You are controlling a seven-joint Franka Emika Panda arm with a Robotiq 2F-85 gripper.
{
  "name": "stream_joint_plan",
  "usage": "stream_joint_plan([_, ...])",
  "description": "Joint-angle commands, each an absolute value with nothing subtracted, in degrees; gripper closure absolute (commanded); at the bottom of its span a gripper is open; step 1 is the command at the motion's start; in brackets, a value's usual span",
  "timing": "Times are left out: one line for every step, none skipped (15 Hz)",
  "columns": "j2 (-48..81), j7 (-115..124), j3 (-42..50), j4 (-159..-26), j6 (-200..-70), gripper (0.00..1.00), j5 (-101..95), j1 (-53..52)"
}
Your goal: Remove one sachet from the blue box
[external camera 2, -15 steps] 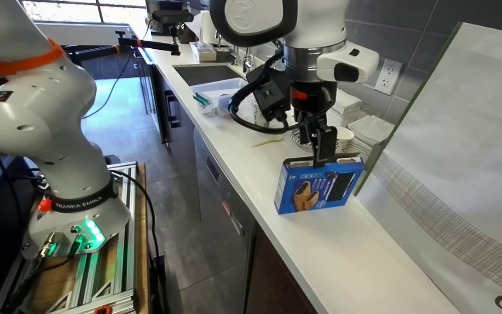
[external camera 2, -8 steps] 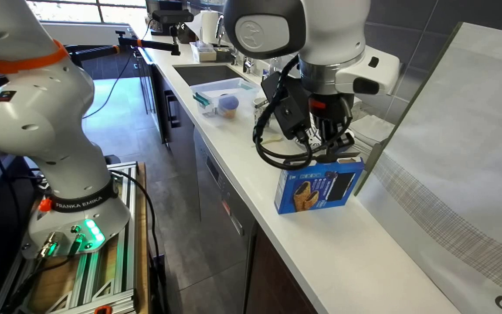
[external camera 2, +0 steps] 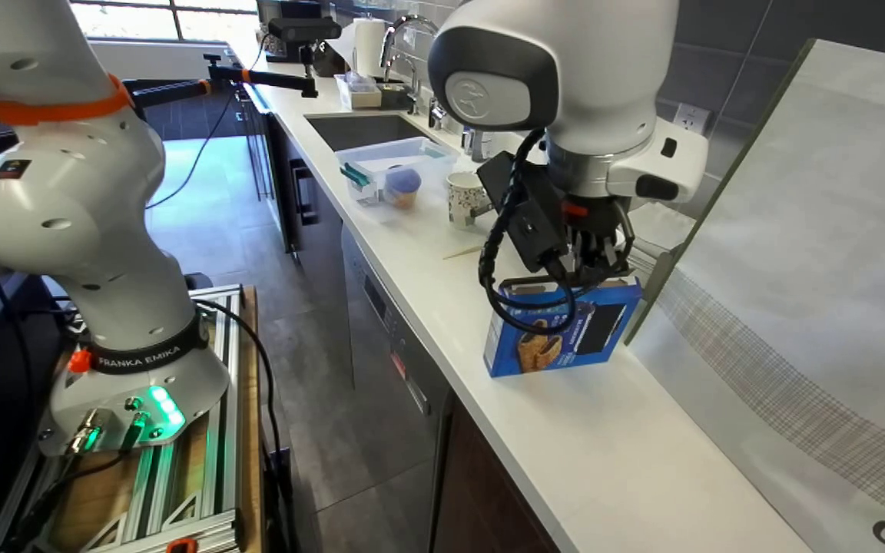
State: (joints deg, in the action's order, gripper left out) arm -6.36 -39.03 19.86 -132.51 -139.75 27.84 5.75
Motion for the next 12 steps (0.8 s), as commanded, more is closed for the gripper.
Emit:
stream_joint_plan([-3.8,-41.9,18.6,-130.8,-138.2,1.00,31.1,7.0])
stream_joint_plan([-3.6,-42.0,18.4,-130.6,-137.9,1.00,31.6,7.2])
stream_joint_plan([-3.4,-42.0,18.1,-130.5,-138.0,1.00,31.7,7.4])
stream_joint_plan([-3.2,-41.8,17.9,-130.5,-137.7,1.00,31.8,7.5])
stream_joint_plan([-3.1,-41.6,17.7,-130.5,-137.7,1.00,31.7,7.7])
stream_joint_plan([-3.0,-41.1,17.5,-130.6,-137.7,1.00,31.6,7.9])
stream_joint_plan([-3.0,-41.1,17.4,-130.7,-137.4,1.00,31.8,8.0])
stream_joint_plan([-3.0,-41.0,17.2,-130.7,-137.3,1.00,31.8,8.2])
stream_joint_plan([-3.0,-40.9,17.1,-130.8,-137.3,1.00,31.7,8.3])
stream_joint_plan([-3.0,-40.6,16.9,-130.9,-137.2,1.00,31.3,8.5])
stream_joint_plan([-2.9,-40.4,16.8,-130.9,-137.3,1.00,30.8,8.6])
stream_joint_plan([-2.8,-40.0,16.6,-130.9,-137.5,1.00,30.3,8.7])
